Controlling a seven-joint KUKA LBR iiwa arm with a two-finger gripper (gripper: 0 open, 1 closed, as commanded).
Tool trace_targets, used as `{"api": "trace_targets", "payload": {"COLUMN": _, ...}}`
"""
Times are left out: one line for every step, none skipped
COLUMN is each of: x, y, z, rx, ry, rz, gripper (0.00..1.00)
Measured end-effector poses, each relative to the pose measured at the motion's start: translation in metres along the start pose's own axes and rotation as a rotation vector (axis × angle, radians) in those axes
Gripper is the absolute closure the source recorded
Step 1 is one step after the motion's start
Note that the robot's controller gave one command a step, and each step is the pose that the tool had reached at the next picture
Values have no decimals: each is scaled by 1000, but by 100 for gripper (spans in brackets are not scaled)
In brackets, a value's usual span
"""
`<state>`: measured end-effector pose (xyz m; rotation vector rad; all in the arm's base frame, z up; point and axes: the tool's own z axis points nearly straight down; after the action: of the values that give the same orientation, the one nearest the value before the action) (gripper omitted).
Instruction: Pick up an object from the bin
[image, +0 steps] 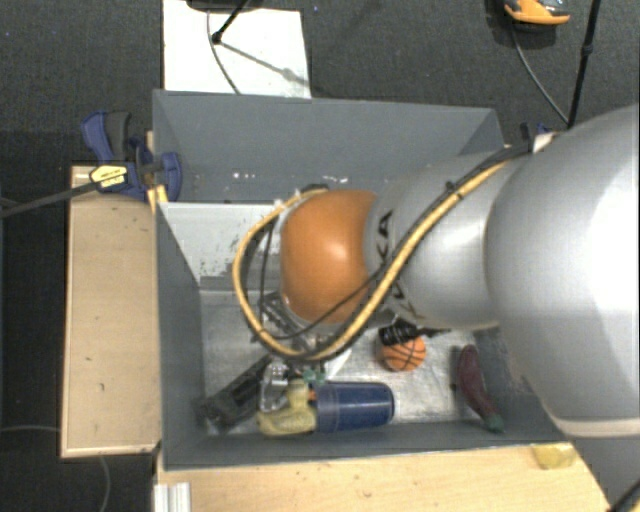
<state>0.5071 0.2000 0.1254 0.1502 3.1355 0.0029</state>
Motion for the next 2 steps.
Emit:
{"api": "trace_targets", "payload": {"x": 13, "y": 0, "z": 43, "rx": -13, "ry": -18, "rz": -73, "gripper": 100}}
{"api": "trace_targets", "payload": {"x": 13, "y": 0, "z": 43, "rx": -13, "ry": -18, "rz": -71, "gripper": 100}}
